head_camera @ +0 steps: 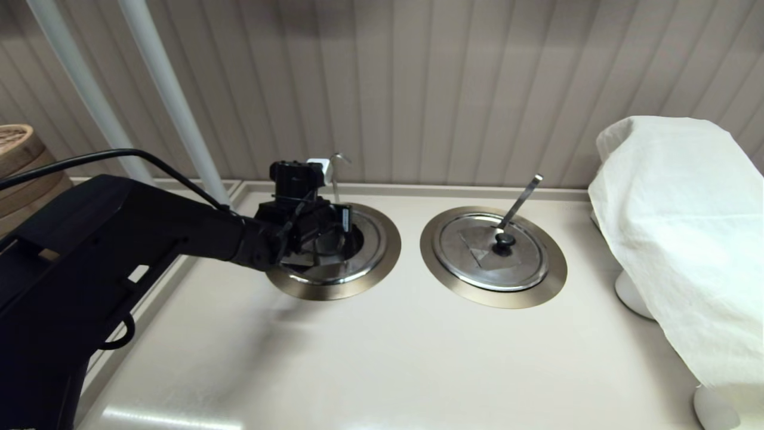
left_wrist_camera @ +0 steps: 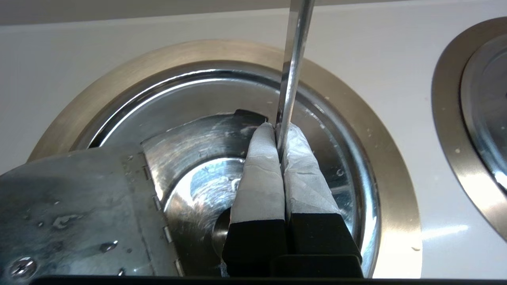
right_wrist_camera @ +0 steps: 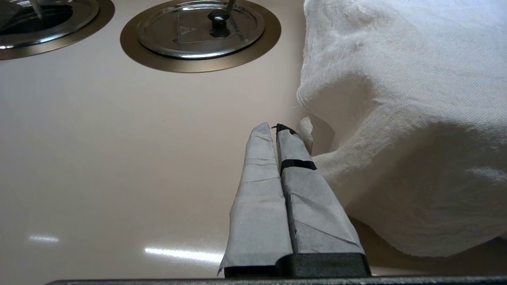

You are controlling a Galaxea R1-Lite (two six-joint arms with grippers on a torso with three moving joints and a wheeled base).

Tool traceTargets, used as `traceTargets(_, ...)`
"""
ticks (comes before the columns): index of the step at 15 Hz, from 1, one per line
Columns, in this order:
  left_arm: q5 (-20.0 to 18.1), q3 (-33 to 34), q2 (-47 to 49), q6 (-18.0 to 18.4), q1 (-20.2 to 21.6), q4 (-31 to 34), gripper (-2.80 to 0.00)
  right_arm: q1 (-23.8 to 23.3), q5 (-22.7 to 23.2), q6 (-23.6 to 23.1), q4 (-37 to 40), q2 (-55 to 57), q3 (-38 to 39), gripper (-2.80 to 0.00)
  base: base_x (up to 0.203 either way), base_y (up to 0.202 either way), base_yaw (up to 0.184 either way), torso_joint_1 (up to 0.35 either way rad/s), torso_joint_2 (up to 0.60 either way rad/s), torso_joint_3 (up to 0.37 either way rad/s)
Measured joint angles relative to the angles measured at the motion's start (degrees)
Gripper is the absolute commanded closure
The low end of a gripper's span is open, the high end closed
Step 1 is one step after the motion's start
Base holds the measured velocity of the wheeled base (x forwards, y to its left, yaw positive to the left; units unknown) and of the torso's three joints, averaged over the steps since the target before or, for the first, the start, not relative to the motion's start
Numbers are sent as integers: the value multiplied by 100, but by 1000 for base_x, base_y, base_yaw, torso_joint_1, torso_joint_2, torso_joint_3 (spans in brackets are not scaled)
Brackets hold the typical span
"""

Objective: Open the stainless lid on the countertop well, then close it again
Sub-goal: Stir with a spoon

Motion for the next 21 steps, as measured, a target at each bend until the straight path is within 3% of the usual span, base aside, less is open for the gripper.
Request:
traceTargets(3, 112, -580, 333, -22, -122, -21, 0, 2, 1, -1, 0, 0, 0, 0, 0, 0, 0, 0, 0, 0)
traceTargets(5, 397, -1004, 608, -16, -134, -1, 0, 2, 2, 0, 0, 0, 0, 0, 0, 0, 0, 0, 0, 0)
traceTargets(7, 546, -1103, 741, 22, -47, 18, 0, 2, 2, 0, 0, 0, 0, 0, 0, 0, 0, 0, 0, 0)
traceTargets(14, 471, -143, 197, 317, 258, 46, 0, 2, 2, 0, -1, 0, 0, 0, 0, 0, 0, 0, 0, 0)
traceTargets(17, 215, 266, -63, 343, 162, 62, 0, 2, 0, 2, 0, 0, 0, 0, 0, 0, 0, 0, 0, 0)
traceTargets(21, 101, 271, -138, 332, -54, 196, 0, 2, 5, 2, 0, 0, 0, 0, 0, 0, 0, 0, 0, 0)
